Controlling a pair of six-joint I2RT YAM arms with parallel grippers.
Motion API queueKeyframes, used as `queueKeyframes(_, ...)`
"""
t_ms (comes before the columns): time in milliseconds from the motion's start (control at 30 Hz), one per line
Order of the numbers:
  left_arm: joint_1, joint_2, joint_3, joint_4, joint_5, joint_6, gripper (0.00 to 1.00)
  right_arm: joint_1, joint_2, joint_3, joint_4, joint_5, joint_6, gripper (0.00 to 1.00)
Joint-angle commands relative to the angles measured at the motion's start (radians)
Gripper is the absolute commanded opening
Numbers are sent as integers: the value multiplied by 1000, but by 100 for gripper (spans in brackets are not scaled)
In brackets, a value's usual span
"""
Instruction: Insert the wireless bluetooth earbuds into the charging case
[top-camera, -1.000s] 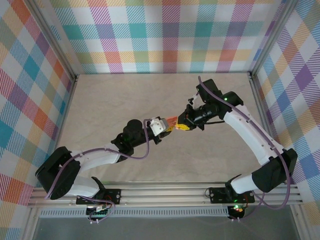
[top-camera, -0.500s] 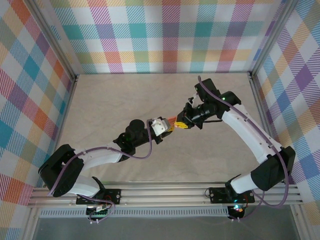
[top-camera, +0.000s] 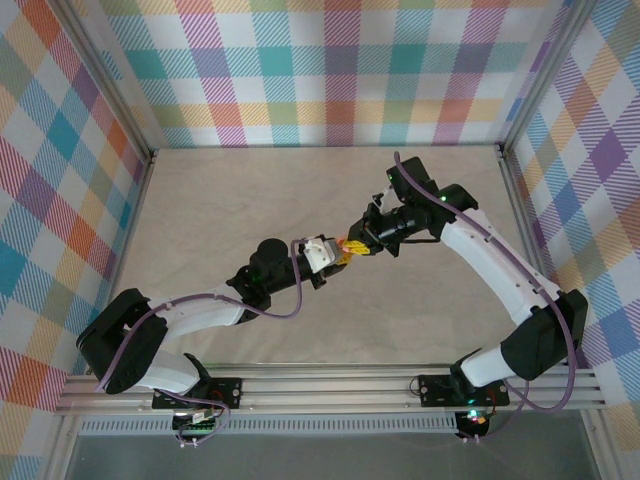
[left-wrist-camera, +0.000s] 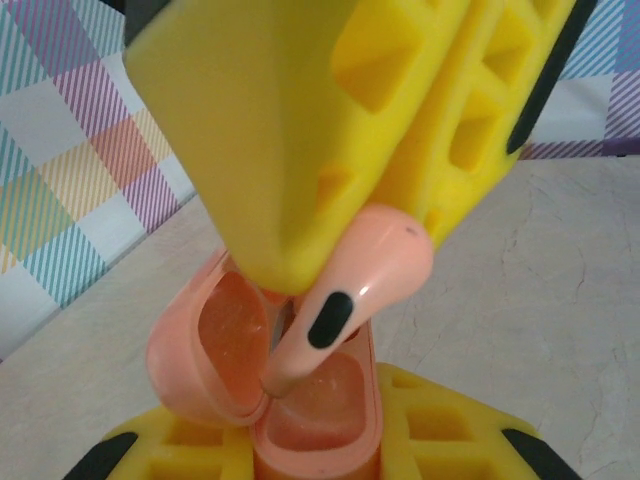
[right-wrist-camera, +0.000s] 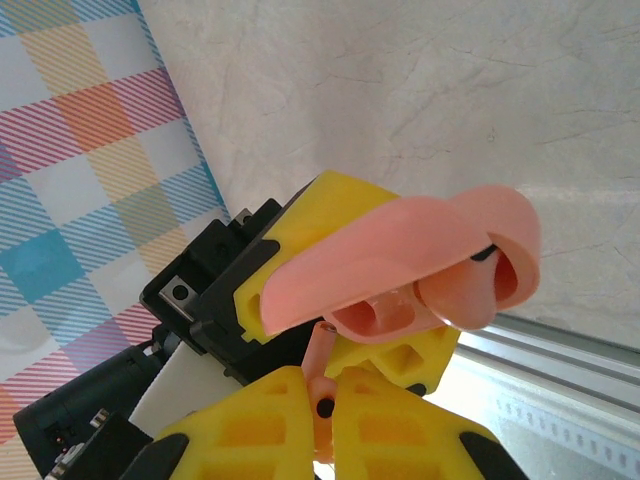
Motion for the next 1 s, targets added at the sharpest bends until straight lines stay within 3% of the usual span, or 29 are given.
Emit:
queueKeyframes(0, -20, -37, 23, 42, 33, -14, 0, 6, 10, -3, -3, 2, 8, 0)
queueKeyframes(767, -22, -72, 12, 19, 38, -19, 0, 20, 8, -34, 2, 6, 15, 0)
queueKeyframes(967, -25, -79, 7, 12, 47, -22, 0, 19, 18, -11, -7, 43, 11, 14)
